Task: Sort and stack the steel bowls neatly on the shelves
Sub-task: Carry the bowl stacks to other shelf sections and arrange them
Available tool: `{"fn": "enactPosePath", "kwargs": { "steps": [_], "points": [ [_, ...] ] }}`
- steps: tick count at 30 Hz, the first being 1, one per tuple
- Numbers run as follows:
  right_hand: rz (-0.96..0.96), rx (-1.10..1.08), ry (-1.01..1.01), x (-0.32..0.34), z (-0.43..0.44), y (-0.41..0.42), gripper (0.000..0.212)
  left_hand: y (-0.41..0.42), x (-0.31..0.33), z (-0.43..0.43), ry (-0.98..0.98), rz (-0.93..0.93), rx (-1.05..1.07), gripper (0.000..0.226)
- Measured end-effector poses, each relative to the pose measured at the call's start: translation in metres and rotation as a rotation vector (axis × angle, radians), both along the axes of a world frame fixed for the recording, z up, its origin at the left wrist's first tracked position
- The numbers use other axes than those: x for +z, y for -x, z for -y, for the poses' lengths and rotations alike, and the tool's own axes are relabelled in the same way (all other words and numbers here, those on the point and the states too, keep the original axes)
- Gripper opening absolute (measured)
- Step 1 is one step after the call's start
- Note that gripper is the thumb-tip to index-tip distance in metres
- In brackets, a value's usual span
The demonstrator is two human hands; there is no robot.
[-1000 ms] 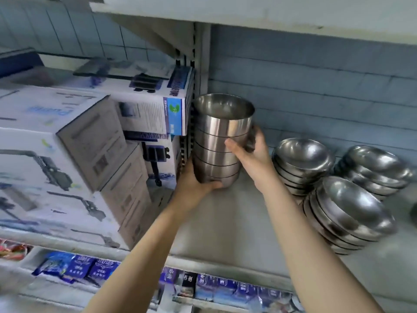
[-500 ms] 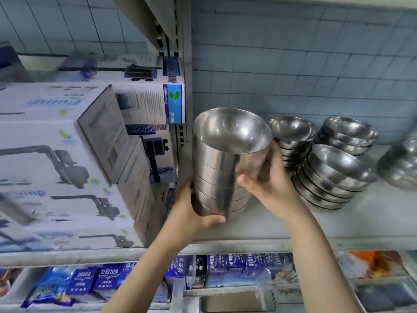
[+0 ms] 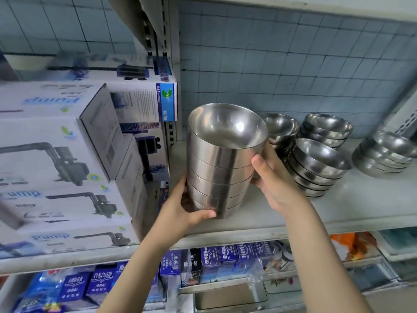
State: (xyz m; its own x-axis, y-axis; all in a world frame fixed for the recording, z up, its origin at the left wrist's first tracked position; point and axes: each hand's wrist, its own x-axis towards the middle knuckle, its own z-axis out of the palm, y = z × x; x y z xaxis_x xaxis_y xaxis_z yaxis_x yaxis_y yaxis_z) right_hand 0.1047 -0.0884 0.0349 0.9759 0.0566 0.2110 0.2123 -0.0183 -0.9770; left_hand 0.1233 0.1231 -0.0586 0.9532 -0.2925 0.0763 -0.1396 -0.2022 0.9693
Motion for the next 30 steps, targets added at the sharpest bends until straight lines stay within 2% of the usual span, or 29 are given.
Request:
{"fn": "enactPosePath", "kwargs": {
  "steps": [3,8,12,15,19,23,27,30],
  "points": [
    [0.003,0.003,-0.031,0.007,0.007,0.014,0.103,0.014,0.013,0.006,0.01,0.035,0.02,0.105],
    [-0.01,-0.036,-0.1,0.022,0.041,0.049,0.097,0.041,0.037,0.03,0.01,0.079,-0.017,0.112],
    [0.019,-0.082,-0.138,0.027,0.083,0.09,0.091,0.072,0.058,0.069,0.012,0.118,-0.064,0.109],
    [0.023,-0.115,-0.18,0.031,0.127,0.126,0.078,0.095,0.068,0.112,0.019,0.115,-0.125,0.105],
    [0.027,-0.203,-0.19,0.032,0.188,0.182,0.078,0.128,0.066,0.179,0.027,0.074,-0.261,0.109],
    [0.038,-0.302,-0.162,0.032,0.245,0.233,0.09,0.155,0.057,0.248,0.018,0.062,-0.361,0.108],
    [0.02,-0.368,-0.149,0.032,0.301,0.256,0.068,0.163,0.052,0.314,-0.021,0.049,-0.425,0.104],
    [0.009,-0.435,-0.15,0.028,0.346,0.254,0.077,0.157,0.051,0.363,-0.009,0.019,-0.458,0.105]
  ]
}}
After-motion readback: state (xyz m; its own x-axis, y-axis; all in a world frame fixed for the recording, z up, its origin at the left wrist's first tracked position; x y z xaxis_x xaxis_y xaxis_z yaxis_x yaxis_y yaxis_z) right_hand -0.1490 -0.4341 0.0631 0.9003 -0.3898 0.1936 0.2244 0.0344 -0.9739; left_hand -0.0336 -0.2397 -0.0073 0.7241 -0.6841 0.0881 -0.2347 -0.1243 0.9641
